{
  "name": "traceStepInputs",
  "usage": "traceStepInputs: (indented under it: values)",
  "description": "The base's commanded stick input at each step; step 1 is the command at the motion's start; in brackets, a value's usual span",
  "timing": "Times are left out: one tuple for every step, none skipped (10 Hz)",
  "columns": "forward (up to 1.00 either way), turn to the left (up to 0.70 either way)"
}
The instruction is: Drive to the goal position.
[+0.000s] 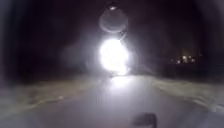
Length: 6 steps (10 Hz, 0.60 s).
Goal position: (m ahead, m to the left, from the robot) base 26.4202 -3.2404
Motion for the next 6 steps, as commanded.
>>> traceStepInputs:
  values:
    - [1.00,0.02]
    - [1.00,0.00]
    - [1.00,-0.01]
    - [1.00,-0.03]
    - [1.00,-0.06]
    - [1.00,-0.13]
